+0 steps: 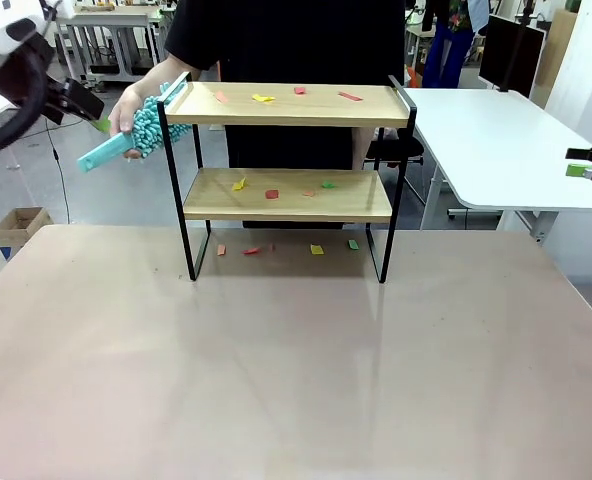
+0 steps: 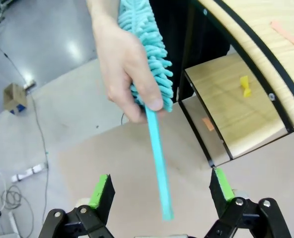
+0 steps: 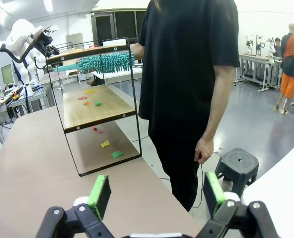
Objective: Clean the shelf.
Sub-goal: Pick up the Duster handed by the human.
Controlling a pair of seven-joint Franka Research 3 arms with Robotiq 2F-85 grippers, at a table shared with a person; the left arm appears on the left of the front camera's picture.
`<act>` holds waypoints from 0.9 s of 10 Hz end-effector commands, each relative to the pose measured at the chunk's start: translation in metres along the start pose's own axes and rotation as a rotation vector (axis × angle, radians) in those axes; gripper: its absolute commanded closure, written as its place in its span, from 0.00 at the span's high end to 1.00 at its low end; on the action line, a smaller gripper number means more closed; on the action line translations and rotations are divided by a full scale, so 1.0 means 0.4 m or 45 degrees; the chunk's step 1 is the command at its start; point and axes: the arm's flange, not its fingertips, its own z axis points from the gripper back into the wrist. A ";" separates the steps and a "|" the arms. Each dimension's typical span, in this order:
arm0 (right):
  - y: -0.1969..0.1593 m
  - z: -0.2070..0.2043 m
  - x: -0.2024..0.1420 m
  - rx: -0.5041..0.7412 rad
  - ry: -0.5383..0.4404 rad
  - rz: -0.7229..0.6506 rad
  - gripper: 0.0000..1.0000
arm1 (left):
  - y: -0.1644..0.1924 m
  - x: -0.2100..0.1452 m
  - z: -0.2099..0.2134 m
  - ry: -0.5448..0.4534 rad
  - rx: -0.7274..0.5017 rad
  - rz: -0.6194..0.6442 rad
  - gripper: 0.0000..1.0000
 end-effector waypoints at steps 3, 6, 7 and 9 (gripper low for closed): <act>0.001 -0.006 0.009 0.004 -0.002 0.009 1.00 | -0.044 -0.014 -0.085 0.027 0.022 -0.039 1.00; 0.001 -0.006 0.009 0.004 -0.002 0.009 1.00 | -0.027 -0.015 -0.110 0.074 0.026 -0.038 1.00; 0.001 -0.006 0.009 0.004 -0.002 0.009 1.00 | -0.023 -0.017 -0.111 0.092 0.033 -0.033 1.00; 0.001 -0.006 0.009 0.004 -0.002 0.009 1.00 | -0.020 -0.017 -0.106 0.108 0.061 -0.027 0.42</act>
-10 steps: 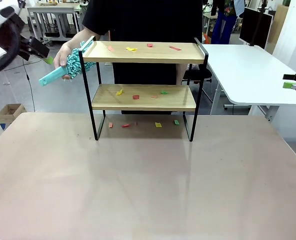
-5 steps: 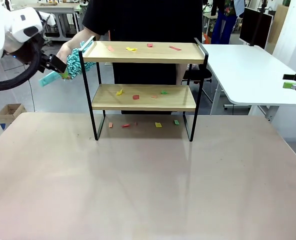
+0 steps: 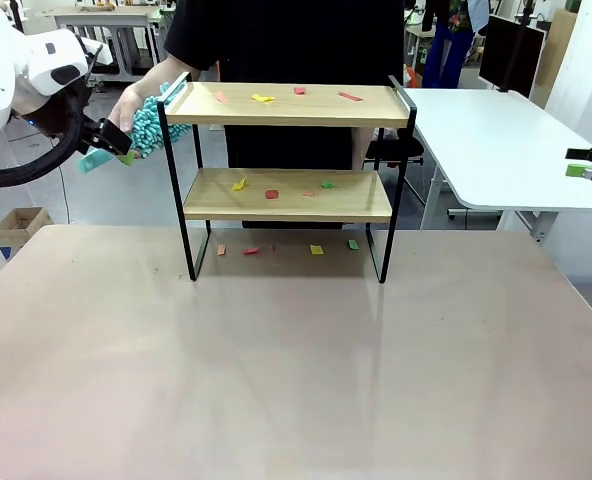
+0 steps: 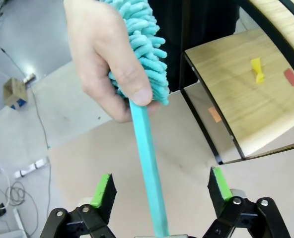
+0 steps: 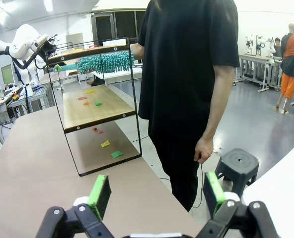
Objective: Clean the shelf.
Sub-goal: Pick up the Duster handed by the human.
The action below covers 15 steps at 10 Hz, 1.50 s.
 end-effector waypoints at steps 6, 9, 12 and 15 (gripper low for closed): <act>0.001 -0.006 0.009 0.004 -0.002 0.009 1.00 | 0.007 0.009 0.010 0.057 0.055 0.041 0.00; 0.001 -0.006 0.009 0.004 -0.002 0.009 1.00 | 0.012 0.013 0.010 0.090 0.083 0.115 0.00; 0.001 -0.006 0.009 0.004 -0.002 0.009 1.00 | 0.014 0.014 0.012 0.116 0.120 0.173 0.00; 0.001 -0.006 0.009 0.004 -0.002 0.009 1.00 | 0.020 0.022 0.012 0.105 0.155 0.263 0.00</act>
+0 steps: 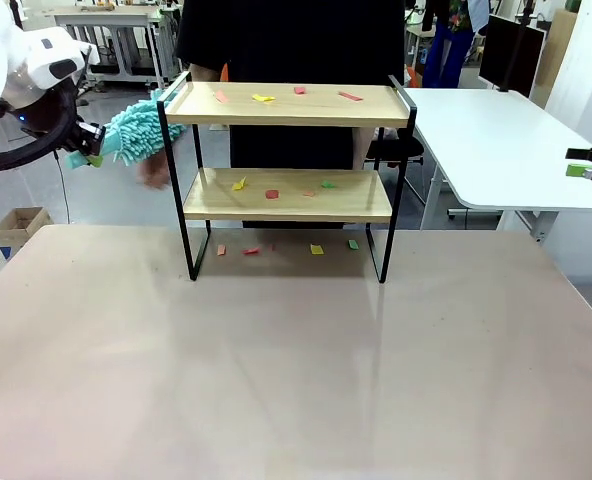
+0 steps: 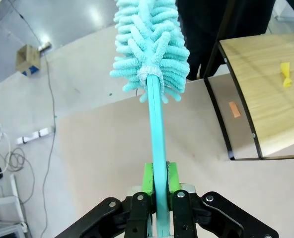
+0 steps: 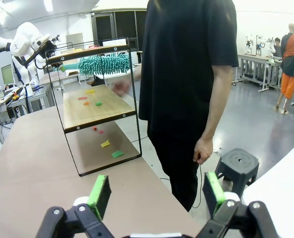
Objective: Clean the shelf.
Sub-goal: Pick up the Duster handed by the human, then clean the specific section of the Shelf indicated by the human with the Duster.
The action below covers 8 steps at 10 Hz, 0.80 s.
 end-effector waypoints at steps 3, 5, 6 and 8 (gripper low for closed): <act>0.001 -0.006 0.009 0.004 -0.002 0.009 1.00 | -0.004 -0.001 0.000 0.000 -0.007 -0.036 0.00; 0.001 -0.006 0.009 0.004 -0.002 0.009 1.00 | -0.004 -0.001 0.000 0.000 -0.007 -0.036 0.00; 0.001 -0.006 0.009 0.004 -0.002 0.009 1.00 | -0.004 -0.001 0.000 0.000 -0.007 -0.036 0.00; 0.001 -0.006 0.009 0.004 -0.002 0.009 1.00 | -0.012 -0.002 -0.004 0.007 -0.007 -0.013 0.13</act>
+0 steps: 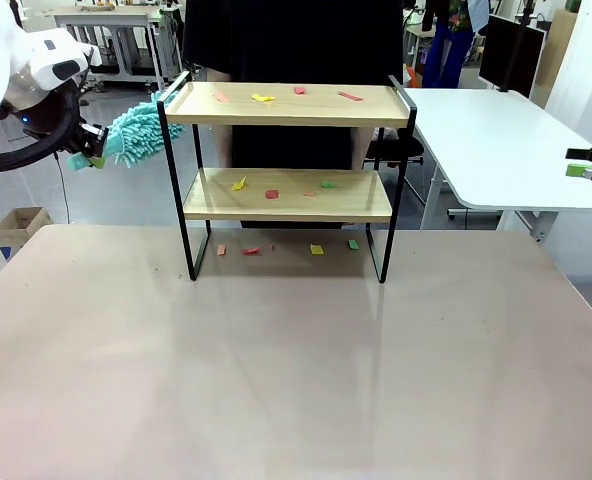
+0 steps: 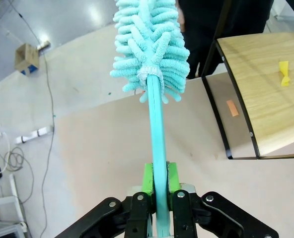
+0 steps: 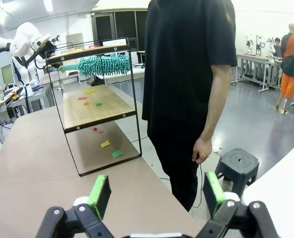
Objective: Clean the shelf.
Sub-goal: Clean the specific section of the Shelf indicated by the human with the Duster.
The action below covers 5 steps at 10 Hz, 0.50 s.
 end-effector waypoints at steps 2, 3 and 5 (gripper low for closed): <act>0.001 -0.006 0.009 0.004 -0.002 0.009 1.00 | 0.103 -0.004 0.099 0.032 -0.004 -0.068 0.13; 0.001 -0.006 0.009 0.004 -0.002 0.009 1.00 | 0.145 -0.005 0.147 0.066 -0.016 -0.138 0.13; 0.001 -0.006 0.009 0.004 -0.002 0.009 1.00 | 0.198 -0.020 0.238 0.194 -0.006 -0.325 0.13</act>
